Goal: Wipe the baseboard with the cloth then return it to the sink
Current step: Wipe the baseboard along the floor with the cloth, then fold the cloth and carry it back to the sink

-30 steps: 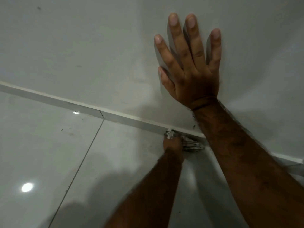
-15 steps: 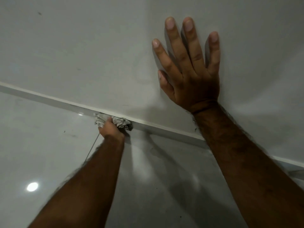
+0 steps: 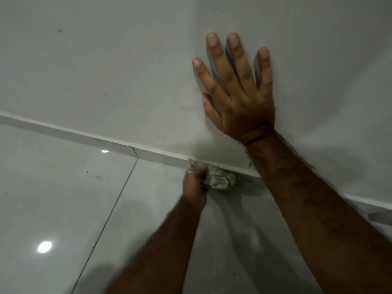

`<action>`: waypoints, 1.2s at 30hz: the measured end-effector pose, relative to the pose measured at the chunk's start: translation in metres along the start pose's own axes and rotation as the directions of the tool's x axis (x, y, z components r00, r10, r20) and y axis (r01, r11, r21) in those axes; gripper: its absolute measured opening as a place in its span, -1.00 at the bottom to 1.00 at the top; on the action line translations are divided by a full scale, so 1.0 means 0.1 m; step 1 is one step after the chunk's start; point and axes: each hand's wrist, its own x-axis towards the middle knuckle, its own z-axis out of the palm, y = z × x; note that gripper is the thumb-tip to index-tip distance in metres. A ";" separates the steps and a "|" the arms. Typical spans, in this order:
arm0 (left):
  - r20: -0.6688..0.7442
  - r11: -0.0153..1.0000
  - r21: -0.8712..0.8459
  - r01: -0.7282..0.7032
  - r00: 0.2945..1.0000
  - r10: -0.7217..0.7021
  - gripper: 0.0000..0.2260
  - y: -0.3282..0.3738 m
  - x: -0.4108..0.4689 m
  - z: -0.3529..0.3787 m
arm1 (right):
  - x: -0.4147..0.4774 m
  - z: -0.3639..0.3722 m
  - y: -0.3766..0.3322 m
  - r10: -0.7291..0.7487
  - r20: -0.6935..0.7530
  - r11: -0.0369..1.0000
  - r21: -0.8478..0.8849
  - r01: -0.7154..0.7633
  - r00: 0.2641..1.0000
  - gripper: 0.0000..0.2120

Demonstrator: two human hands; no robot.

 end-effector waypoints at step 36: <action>0.047 0.768 0.639 -0.038 0.999 0.010 -0.69 2.91 -2.89 1.88 | 1.95 -1.56 1.01 -0.015 0.953 -0.502 -0.269 -0.822 -0.302 -0.89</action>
